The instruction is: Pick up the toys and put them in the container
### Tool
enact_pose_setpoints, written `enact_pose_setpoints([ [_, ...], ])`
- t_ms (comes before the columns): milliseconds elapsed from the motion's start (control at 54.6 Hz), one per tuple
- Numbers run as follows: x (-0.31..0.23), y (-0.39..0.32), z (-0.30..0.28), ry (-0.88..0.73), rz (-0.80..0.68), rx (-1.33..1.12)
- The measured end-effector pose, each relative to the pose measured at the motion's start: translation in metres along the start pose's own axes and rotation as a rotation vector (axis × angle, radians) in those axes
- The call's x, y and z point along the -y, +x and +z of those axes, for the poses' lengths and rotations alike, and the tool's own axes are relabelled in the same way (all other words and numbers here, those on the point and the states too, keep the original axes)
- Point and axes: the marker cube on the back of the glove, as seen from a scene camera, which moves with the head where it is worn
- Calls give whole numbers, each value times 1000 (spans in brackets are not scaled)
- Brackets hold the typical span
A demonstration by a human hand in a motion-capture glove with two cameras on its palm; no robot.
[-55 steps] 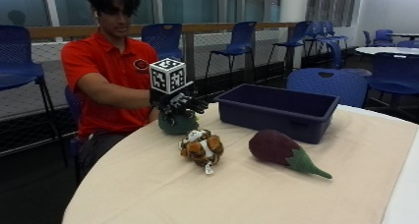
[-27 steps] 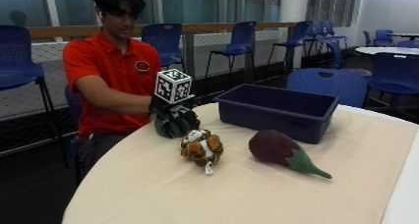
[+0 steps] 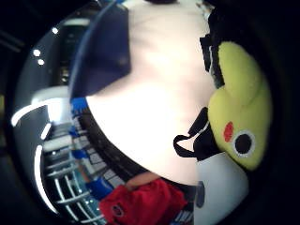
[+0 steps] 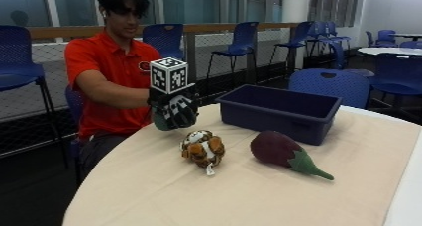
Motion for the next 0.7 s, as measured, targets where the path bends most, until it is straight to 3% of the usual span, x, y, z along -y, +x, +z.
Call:
enact_pose_setpoints([
  [330, 36, -31, -82, 89, -48, -50],
  [696, 122, -171, -142, 155, -236, -86],
])
